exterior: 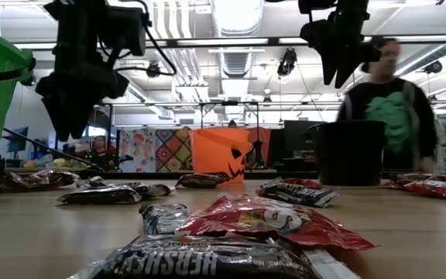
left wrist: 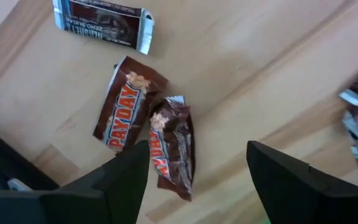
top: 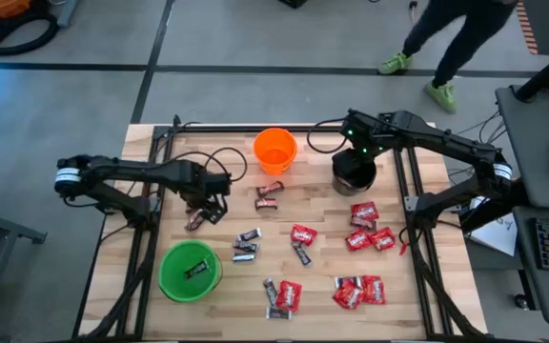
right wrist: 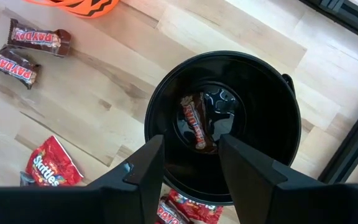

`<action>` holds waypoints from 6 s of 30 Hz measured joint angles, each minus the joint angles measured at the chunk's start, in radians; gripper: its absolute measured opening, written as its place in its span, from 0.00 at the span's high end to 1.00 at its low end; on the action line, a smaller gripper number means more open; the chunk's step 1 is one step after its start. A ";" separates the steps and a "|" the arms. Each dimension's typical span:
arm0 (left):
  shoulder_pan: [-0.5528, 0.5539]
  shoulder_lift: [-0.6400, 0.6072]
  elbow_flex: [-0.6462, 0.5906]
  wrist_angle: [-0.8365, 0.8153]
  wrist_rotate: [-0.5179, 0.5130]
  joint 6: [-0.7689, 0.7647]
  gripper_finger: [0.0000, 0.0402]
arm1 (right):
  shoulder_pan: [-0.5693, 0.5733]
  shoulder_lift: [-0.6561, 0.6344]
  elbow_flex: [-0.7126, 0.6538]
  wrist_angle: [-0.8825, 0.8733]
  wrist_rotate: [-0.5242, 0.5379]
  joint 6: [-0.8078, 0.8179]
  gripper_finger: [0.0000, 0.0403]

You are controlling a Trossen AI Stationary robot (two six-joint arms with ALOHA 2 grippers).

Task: Sort candy
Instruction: Put the brown chocolate into the black bucket

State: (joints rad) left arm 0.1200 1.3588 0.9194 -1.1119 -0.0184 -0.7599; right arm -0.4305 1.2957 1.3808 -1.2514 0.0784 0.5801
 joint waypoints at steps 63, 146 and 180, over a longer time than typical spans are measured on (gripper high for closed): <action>0.218 -0.030 0.496 0.406 0.165 0.692 0.94 | 0.038 -0.204 0.002 0.207 -0.118 -0.107 0.63; 0.224 -0.046 0.600 0.354 0.363 0.671 0.51 | 0.175 0.064 0.041 0.512 -0.276 -0.196 0.90; 0.228 -0.023 0.575 -0.259 0.088 0.556 0.52 | 0.056 0.067 0.075 -0.231 0.053 0.232 0.67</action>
State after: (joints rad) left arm 0.3477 1.3361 1.4944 -1.3708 0.0692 -0.2043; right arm -0.3740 1.3624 1.4555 -1.4826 0.1318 0.8124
